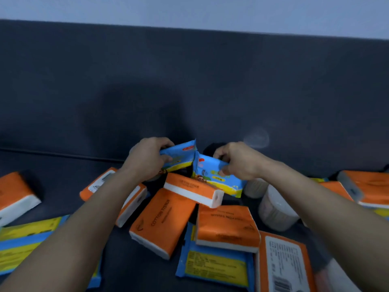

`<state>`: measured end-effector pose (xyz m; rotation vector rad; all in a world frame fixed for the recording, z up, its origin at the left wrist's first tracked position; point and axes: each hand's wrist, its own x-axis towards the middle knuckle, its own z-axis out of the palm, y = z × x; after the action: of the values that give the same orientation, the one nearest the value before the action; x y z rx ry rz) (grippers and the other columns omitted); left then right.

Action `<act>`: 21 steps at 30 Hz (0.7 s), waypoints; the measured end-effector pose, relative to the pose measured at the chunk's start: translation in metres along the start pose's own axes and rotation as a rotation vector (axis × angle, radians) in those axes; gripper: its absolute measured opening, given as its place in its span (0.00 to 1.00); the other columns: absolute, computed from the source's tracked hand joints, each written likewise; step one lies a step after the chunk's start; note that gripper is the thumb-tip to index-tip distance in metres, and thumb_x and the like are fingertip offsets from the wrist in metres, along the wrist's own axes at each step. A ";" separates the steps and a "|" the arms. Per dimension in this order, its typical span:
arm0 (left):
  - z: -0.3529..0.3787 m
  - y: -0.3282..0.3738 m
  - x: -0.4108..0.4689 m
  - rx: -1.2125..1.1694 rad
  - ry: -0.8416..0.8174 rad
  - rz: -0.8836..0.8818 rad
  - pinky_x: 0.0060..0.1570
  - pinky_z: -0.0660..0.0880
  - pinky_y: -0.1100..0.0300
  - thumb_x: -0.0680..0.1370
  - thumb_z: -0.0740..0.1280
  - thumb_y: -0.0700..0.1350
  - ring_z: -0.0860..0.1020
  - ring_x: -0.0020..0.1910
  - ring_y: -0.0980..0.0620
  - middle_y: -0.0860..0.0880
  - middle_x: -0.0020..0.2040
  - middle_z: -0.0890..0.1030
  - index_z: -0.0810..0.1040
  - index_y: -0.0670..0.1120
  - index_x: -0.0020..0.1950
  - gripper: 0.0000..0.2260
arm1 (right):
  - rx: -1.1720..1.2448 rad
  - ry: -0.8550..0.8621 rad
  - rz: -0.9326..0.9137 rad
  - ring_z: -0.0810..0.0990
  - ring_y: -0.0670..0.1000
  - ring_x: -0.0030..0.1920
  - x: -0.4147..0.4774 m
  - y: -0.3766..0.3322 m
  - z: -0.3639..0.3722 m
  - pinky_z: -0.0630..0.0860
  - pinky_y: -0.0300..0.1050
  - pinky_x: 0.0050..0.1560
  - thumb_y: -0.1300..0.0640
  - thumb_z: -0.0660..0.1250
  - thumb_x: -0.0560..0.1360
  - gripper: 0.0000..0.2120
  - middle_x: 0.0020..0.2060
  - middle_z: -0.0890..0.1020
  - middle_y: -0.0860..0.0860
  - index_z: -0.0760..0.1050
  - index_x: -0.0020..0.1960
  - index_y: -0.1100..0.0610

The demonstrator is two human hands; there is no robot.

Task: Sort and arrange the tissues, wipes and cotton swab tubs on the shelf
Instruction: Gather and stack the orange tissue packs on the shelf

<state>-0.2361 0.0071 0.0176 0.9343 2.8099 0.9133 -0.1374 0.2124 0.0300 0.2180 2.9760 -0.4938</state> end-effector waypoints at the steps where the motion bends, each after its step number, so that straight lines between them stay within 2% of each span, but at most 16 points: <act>1: 0.003 0.001 0.003 0.018 -0.022 0.013 0.46 0.73 0.60 0.73 0.69 0.41 0.77 0.49 0.53 0.50 0.50 0.81 0.79 0.49 0.55 0.11 | -0.011 -0.020 0.004 0.79 0.52 0.48 -0.002 0.001 0.001 0.74 0.41 0.46 0.59 0.73 0.69 0.15 0.49 0.82 0.53 0.78 0.55 0.52; 4: 0.010 0.003 0.010 0.061 -0.071 0.026 0.38 0.68 0.63 0.73 0.70 0.42 0.76 0.46 0.56 0.53 0.48 0.80 0.79 0.50 0.55 0.11 | -0.029 0.013 0.032 0.79 0.52 0.48 -0.007 0.005 0.001 0.75 0.43 0.46 0.59 0.71 0.69 0.14 0.48 0.82 0.52 0.78 0.55 0.52; 7: 0.014 0.002 0.019 0.009 -0.111 0.055 0.48 0.74 0.57 0.71 0.71 0.40 0.78 0.49 0.51 0.49 0.48 0.81 0.80 0.48 0.53 0.11 | -0.019 0.093 0.049 0.79 0.52 0.48 -0.006 0.005 0.000 0.76 0.46 0.46 0.60 0.69 0.70 0.13 0.47 0.82 0.52 0.78 0.54 0.52; 12: 0.011 -0.003 0.028 0.234 -0.193 0.079 0.61 0.67 0.52 0.73 0.70 0.43 0.74 0.57 0.49 0.50 0.56 0.78 0.78 0.49 0.60 0.15 | -0.088 0.113 0.084 0.79 0.54 0.48 0.006 0.002 0.005 0.77 0.47 0.45 0.58 0.68 0.69 0.10 0.47 0.81 0.52 0.78 0.49 0.49; 14: 0.009 -0.007 0.029 0.266 -0.217 0.062 0.63 0.65 0.51 0.73 0.71 0.45 0.74 0.58 0.49 0.51 0.57 0.78 0.78 0.50 0.60 0.16 | -0.107 0.091 0.094 0.78 0.55 0.49 0.010 0.001 0.005 0.77 0.48 0.47 0.58 0.70 0.68 0.10 0.49 0.80 0.53 0.77 0.49 0.50; 16: 0.007 -0.009 0.029 0.247 -0.221 0.048 0.61 0.66 0.53 0.72 0.71 0.46 0.74 0.57 0.49 0.50 0.56 0.79 0.78 0.52 0.59 0.16 | -0.150 0.085 0.107 0.78 0.57 0.49 0.012 0.000 0.006 0.77 0.48 0.46 0.59 0.68 0.70 0.09 0.49 0.79 0.54 0.76 0.49 0.51; 18: 0.005 -0.008 0.028 0.262 -0.230 0.046 0.54 0.66 0.56 0.73 0.71 0.46 0.74 0.57 0.49 0.51 0.56 0.79 0.77 0.53 0.60 0.16 | -0.206 0.095 0.108 0.78 0.58 0.49 0.014 -0.001 0.007 0.75 0.48 0.45 0.60 0.65 0.71 0.09 0.50 0.79 0.55 0.75 0.51 0.52; 21: -0.001 -0.007 0.031 0.298 -0.264 0.033 0.48 0.62 0.59 0.73 0.71 0.45 0.73 0.57 0.49 0.50 0.56 0.78 0.78 0.54 0.59 0.15 | -0.264 0.104 0.130 0.77 0.59 0.52 0.016 0.000 0.007 0.71 0.46 0.42 0.63 0.63 0.72 0.13 0.52 0.78 0.56 0.75 0.55 0.51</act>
<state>-0.2654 0.0198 0.0188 1.0472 2.7478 0.3432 -0.1524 0.2114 0.0209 0.4183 3.0580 -0.0754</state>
